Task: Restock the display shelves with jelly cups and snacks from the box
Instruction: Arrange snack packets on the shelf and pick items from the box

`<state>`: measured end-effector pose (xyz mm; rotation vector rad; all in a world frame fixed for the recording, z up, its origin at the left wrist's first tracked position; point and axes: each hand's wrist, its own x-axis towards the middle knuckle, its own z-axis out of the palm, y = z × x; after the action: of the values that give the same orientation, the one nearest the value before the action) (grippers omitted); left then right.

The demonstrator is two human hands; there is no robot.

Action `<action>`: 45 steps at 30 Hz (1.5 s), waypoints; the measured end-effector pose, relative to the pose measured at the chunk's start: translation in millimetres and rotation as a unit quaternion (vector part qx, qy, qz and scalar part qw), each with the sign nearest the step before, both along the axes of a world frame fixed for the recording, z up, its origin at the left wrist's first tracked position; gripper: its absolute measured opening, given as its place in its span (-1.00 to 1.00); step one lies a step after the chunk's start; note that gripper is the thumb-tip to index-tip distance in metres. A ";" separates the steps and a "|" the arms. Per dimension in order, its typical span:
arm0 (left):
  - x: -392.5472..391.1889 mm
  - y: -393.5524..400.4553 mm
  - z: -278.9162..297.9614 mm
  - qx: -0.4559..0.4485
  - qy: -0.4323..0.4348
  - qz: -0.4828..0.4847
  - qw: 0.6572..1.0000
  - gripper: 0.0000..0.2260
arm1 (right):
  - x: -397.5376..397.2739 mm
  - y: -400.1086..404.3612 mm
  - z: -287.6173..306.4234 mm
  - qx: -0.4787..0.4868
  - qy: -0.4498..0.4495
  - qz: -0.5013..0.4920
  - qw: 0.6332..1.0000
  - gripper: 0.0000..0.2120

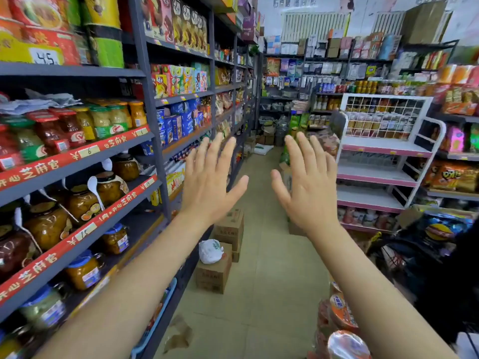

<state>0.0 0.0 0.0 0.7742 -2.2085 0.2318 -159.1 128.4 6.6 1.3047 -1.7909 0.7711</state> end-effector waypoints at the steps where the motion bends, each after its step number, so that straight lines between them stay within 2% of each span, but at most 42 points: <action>1: -8.1 -9.2 -11.5 0.041 -0.034 0.002 0.999 -0.32 | -9.3 -7.8 -14.2 0.040 -0.028 0.021 0.999 -0.44; 6: -53.0 -78.7 -104.5 0.128 -0.173 -0.016 0.976 -0.30 | -63.2 -63.3 -127.7 0.247 -0.131 0.022 0.960 -0.48; 9: -73.1 -121.9 -158.7 0.161 -0.199 -0.046 0.966 -0.33 | -77.1 -103.0 -185.8 0.317 -0.161 0.025 0.934 -0.44; 15: -109.5 -215.2 -232.9 0.270 -0.205 -0.106 0.935 -0.46 | -100.4 -176.3 -242.2 0.346 -0.268 -0.021 0.899 -0.48; 19: -153.7 -261.6 -261.4 0.339 -0.267 -0.129 0.893 -0.43 | -134.9 -220.3 -262.2 0.356 -0.335 -0.054 0.871 -0.55; 22: -190.4 -286.7 -273.0 0.351 -0.278 -0.141 0.883 -0.42 | -164.8 -239.6 -269.4 0.338 -0.363 -0.052 0.867 -0.51; 29: -357.0 -375.7 -274.7 0.325 -0.308 -0.147 0.882 -0.38 | -321.6 -328.7 -306.7 0.321 -0.414 -0.036 0.851 -0.48; 31: -412.9 -397.8 -266.4 0.321 -0.316 -0.149 0.880 -0.38 | -379.2 -348.5 -306.8 0.343 -0.421 -0.034 0.839 -0.44; 33: -473.4 -415.5 -254.5 0.326 -0.333 -0.157 0.871 -0.35 | -437.4 -359.9 -295.9 0.344 -0.415 -0.036 0.841 -0.42; 39: -659.2 -434.4 -247.3 0.304 -0.327 -0.204 0.871 -0.37 | -606.0 -364.5 -268.1 0.288 -0.402 -0.090 0.865 -0.45; 42: -743.4 -427.0 -262.6 0.306 -0.361 -0.227 0.851 -0.42 | -678.7 -355.0 -275.6 0.281 -0.419 -0.132 0.853 -0.47; 45: -837.8 -415.4 -279.0 0.307 -0.381 -0.271 0.829 -0.32 | -752.6 -337.4 -289.1 0.294 -0.428 -0.179 0.836 -0.47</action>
<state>-837.8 -415.4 -279.0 0.3332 -3.2315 -0.5949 -911.7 -209.0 -282.5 0.9469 -3.0839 0.6473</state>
